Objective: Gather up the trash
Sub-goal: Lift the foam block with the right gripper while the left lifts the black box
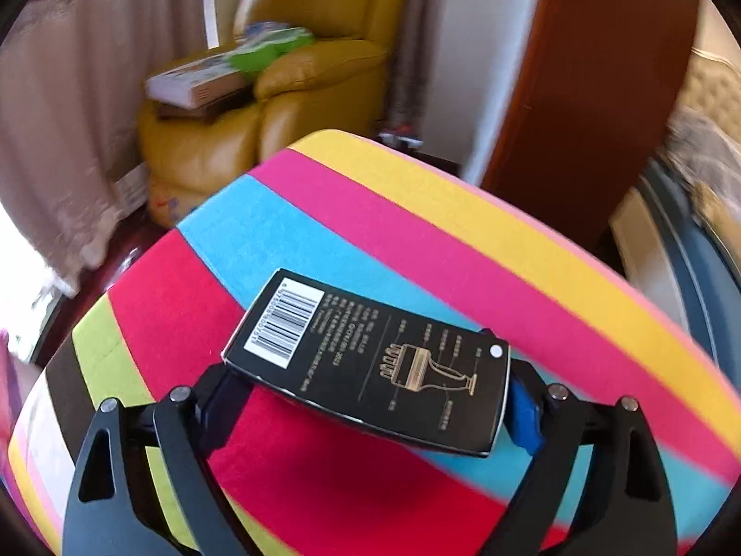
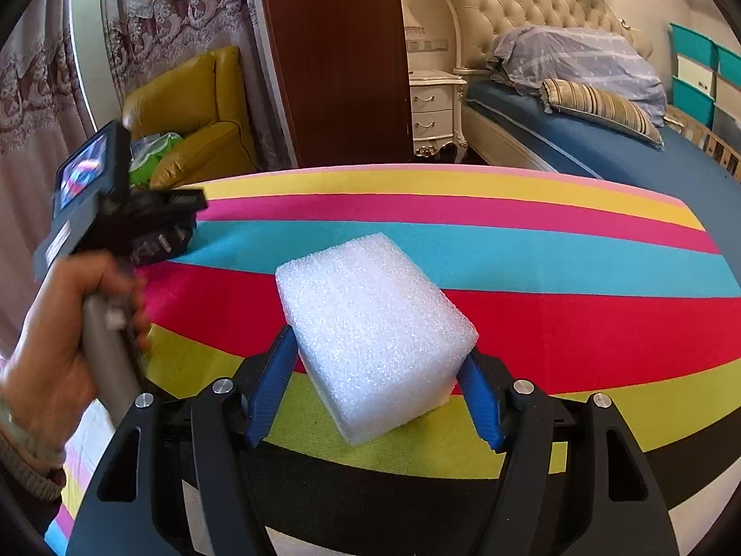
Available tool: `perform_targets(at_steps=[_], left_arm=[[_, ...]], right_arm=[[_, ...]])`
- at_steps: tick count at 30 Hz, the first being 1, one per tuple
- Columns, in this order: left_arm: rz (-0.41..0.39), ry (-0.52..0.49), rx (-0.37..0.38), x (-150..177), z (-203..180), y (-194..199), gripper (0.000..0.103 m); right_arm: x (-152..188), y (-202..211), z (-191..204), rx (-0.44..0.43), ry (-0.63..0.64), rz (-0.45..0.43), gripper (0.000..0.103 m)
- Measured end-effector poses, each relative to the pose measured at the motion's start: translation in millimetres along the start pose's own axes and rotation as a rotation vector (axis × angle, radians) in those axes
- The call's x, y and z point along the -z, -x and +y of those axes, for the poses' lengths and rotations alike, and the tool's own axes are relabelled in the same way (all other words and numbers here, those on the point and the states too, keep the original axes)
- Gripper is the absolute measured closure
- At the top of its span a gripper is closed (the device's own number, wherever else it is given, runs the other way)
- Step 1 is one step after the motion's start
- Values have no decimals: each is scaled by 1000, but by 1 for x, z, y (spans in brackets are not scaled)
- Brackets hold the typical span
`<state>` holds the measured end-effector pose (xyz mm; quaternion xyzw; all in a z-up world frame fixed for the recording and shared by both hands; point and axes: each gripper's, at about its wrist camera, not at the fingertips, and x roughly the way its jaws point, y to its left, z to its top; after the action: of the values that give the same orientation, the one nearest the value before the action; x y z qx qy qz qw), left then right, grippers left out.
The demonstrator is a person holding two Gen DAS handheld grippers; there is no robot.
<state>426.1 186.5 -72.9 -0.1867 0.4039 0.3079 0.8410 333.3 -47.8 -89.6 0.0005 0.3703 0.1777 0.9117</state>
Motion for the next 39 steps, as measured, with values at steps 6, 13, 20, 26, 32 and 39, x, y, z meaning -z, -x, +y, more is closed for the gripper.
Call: perform_targets(at_steps=[6, 13, 20, 26, 32, 39], left_arm=[[1, -123, 157, 37, 42, 30, 15], [43, -534, 377, 111, 71, 83, 13], [-13, -453, 281, 139, 119, 118, 5], [36, -193, 340, 137, 149, 121, 5], [-1, -171, 277, 138, 130, 116, 6], [-13, -265, 358, 138, 109, 120, 63]], right_arm=[[2, -1, 9, 38, 35, 5, 38], [5, -1, 18, 80, 81, 21, 38], [22, -2, 18, 53, 32, 126, 40], [36, 13, 31, 45, 73, 108, 45], [41, 25, 13, 19, -29, 70, 43], [47, 31, -13, 9, -122, 76, 37]])
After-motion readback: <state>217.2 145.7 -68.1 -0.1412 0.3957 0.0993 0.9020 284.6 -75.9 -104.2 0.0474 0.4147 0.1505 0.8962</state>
